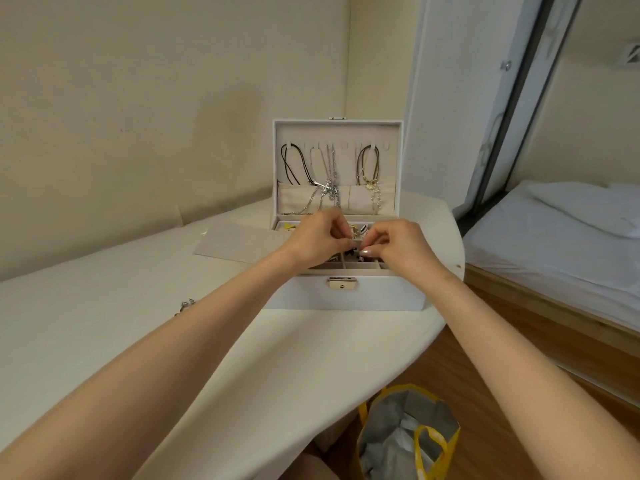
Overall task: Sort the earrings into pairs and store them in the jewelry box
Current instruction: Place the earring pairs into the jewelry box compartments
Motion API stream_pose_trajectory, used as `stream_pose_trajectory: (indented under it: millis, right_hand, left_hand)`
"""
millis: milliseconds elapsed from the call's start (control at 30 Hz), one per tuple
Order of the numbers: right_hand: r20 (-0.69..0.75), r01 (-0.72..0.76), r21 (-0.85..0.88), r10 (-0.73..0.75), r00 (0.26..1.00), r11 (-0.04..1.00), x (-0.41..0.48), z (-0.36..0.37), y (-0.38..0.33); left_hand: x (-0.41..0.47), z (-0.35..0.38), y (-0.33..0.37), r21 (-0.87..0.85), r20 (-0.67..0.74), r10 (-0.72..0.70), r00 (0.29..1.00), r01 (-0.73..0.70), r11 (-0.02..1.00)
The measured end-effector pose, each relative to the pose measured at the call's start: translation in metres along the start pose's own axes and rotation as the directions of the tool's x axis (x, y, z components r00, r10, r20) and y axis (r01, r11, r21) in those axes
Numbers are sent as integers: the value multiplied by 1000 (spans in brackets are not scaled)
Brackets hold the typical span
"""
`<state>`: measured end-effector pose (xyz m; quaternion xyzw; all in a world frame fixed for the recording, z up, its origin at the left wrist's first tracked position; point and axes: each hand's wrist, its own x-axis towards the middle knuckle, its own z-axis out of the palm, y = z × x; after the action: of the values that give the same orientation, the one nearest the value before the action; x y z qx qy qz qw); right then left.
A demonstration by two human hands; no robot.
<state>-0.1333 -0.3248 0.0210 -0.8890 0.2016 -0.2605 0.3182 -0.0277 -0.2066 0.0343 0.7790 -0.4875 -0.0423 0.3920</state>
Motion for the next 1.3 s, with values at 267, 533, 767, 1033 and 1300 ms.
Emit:
stream_pose_trajectory:
  millis: [267,533,767,1033,1300]
  right_hand:
    - [22,139,-284,-138,990,949,1,0,-3]
    - [141,185,-383,-141,980,905,8,-4,-6]
    - [218,214,-413,-132,967,885,12,-4,-4]
    - [-53,83,-5,-84,995,996,10,-5,10]
    - [-97,92,106,-81,992,990,5,-4,11]
  left_hand:
    - [0,-6,1,27,23,18,1000,-19,999]
    - [9,-12,1,68,44,5,999,-8,998]
    - [13,-11,3,128,48,-3,999,-4,992]
    - [16,-8,5,90,58,-13,998,7,996]
    - [19,-12,5,-18,181,-34,983,38,999]
